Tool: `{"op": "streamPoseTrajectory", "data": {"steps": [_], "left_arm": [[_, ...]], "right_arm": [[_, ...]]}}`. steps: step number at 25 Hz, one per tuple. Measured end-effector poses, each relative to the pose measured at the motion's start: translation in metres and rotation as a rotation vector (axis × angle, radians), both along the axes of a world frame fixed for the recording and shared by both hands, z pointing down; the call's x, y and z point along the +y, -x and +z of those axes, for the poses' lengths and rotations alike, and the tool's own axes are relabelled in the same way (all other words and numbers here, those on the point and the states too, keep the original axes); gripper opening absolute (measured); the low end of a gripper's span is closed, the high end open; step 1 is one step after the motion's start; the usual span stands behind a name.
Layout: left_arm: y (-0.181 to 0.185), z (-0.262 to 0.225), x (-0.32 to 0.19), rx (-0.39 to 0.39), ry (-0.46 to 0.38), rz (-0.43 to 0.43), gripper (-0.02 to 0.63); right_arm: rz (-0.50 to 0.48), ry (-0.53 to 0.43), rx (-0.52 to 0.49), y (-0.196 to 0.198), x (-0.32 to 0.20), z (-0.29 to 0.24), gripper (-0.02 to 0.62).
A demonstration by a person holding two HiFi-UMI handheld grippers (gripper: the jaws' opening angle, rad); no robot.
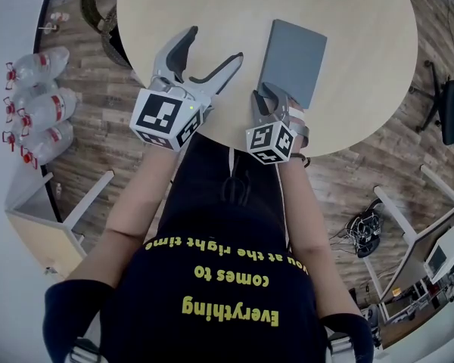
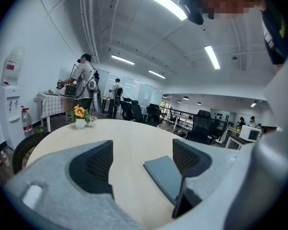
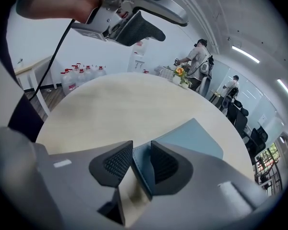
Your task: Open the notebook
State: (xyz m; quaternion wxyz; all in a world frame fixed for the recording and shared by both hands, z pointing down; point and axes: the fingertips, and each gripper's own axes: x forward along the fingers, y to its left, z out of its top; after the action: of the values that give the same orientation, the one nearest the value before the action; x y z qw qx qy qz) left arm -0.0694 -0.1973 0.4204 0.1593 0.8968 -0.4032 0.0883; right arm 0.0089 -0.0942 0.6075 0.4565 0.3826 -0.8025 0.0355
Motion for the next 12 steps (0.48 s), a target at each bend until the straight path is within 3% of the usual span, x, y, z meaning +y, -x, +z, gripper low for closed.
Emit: {"op": "streamPoseTrajectory", "data": {"steps": [6,12], "left_arm": [[-0.003,0.0,0.001,0.002,0.001,-0.001,0.399],[-0.001,-0.003,0.0,0.005,-0.007,-0.003,0.399]], "right_arm": [[0.024,-0.007,-0.036,0.0,0.001,-0.007,0.077],[0.136,-0.014,-0.21,-0.006,-0.005,-0.032,0.06]]}}
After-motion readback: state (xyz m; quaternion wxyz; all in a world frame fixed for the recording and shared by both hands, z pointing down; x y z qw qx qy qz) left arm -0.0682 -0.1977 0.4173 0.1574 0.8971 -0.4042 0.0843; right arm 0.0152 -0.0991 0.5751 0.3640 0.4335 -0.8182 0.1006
